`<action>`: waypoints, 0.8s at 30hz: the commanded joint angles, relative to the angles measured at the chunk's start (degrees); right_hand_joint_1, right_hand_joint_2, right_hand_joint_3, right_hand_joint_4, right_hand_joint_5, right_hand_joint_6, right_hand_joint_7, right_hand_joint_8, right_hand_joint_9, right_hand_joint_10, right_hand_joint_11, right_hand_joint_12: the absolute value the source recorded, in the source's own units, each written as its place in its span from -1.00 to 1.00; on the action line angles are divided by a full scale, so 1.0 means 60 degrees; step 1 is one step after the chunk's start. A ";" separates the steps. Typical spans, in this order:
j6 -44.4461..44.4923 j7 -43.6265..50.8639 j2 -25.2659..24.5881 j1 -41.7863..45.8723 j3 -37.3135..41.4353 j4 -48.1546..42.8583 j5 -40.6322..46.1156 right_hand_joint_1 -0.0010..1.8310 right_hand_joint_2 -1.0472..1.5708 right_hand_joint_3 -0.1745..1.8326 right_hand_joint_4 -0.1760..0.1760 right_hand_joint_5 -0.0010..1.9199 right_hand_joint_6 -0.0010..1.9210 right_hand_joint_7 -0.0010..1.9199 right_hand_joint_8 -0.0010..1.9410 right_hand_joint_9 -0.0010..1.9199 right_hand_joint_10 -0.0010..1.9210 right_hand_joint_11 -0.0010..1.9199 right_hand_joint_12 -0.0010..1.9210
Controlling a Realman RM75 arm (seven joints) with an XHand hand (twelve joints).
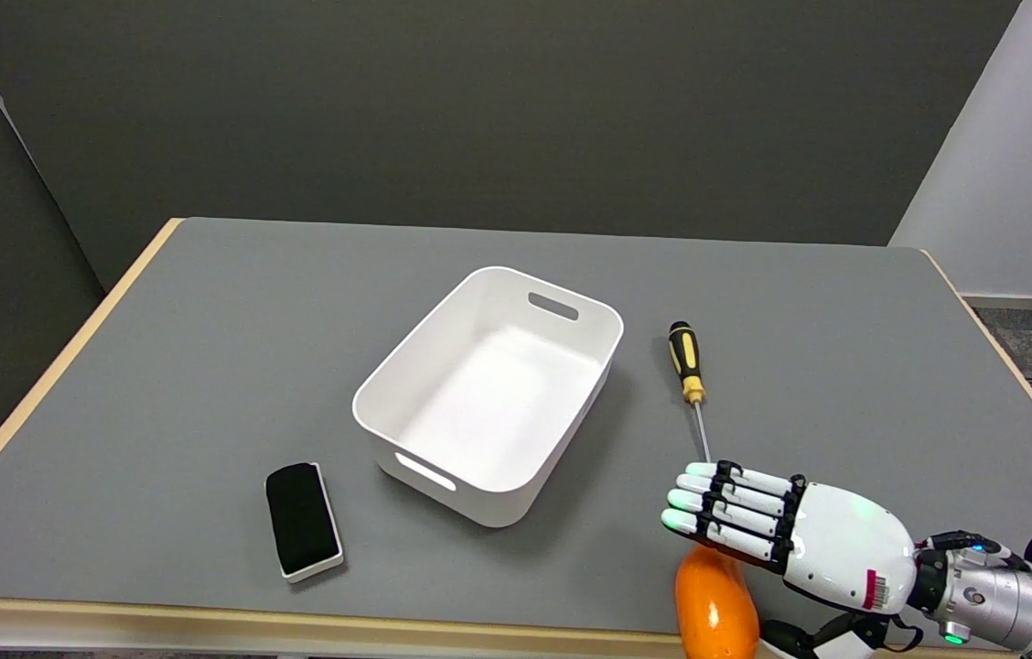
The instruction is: Pick up mango.
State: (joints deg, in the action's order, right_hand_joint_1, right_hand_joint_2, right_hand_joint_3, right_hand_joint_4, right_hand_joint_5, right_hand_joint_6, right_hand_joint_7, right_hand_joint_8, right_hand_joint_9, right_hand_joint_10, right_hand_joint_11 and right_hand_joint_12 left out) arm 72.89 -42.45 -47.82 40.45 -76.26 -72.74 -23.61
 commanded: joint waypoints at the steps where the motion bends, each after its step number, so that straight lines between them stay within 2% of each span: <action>1: -0.0542 -0.0244 -0.0023 0.1009 0.0879 -0.1022 0.0035 -0.08 0.23 0.11 -0.21 -1.00 -0.98 -1.00 -1.00 -1.00 -0.91 -1.00 -0.70; 8: -0.0569 -0.0270 0.0038 0.1189 0.0975 -0.1263 0.0035 -0.09 0.23 0.11 -0.21 -1.00 -0.98 -1.00 -1.00 -1.00 -0.91 -1.00 -0.70; 14: -0.0725 -0.0307 -0.0140 0.2038 0.1917 -0.1907 -0.0023 -0.10 0.23 0.11 -0.23 -0.99 -0.97 -1.00 -1.00 -1.00 -0.90 -1.00 -0.70; 24: -0.0800 -0.0337 -0.0175 0.2192 0.1783 -0.2207 -0.0216 -0.10 0.22 0.11 -0.22 -0.99 -0.96 -1.00 -0.99 -1.00 -0.88 -1.00 -0.69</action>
State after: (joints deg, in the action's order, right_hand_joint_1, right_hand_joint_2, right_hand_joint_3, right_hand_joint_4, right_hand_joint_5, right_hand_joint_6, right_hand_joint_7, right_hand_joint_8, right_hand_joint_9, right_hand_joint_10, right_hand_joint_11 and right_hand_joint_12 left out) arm 69.35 -43.98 -48.24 49.34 -68.43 -81.23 -23.53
